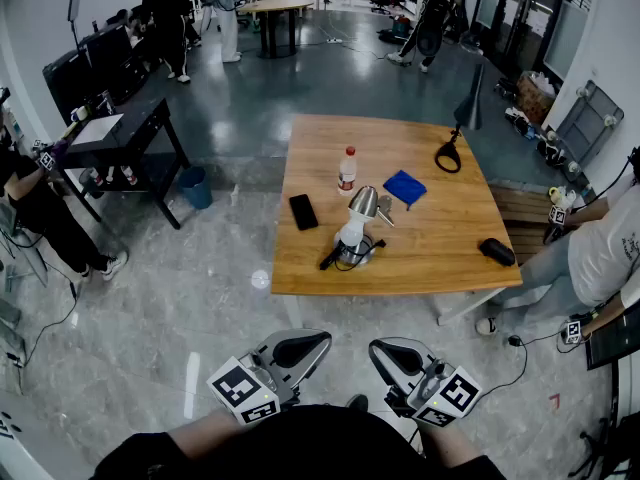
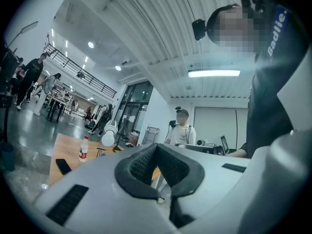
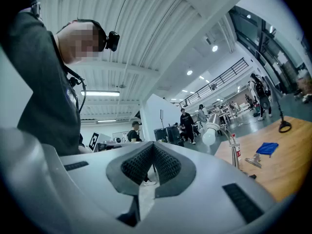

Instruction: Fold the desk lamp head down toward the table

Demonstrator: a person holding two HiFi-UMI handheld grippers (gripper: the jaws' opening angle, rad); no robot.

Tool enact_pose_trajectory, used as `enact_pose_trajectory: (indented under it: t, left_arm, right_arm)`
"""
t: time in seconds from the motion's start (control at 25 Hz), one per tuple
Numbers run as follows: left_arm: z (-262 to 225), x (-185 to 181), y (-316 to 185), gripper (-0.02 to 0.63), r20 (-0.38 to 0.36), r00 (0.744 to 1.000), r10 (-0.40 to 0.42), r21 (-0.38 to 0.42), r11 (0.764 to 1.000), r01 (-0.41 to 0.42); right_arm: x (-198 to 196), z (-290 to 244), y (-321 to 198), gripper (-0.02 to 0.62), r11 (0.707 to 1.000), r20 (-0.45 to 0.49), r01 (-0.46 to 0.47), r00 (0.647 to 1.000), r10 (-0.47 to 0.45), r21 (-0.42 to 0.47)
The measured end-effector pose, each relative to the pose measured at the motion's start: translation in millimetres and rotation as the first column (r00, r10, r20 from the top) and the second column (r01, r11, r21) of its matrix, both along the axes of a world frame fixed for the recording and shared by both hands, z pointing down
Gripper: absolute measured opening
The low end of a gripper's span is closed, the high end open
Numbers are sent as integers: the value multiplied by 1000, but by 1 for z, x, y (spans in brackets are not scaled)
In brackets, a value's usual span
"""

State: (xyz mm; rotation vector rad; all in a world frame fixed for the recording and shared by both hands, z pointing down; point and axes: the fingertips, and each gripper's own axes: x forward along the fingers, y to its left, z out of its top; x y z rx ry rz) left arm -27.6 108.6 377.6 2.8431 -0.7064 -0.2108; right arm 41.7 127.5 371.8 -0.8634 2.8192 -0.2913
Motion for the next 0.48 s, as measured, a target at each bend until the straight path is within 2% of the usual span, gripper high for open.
enact_pose_trajectory:
  t: [0.48]
  left_arm:
    - [4,2,1,9,12,1000,-5,-9,1000,5]
  right_arm:
    - [3,3,0,5,1000,5,12,1000,-12,-14]
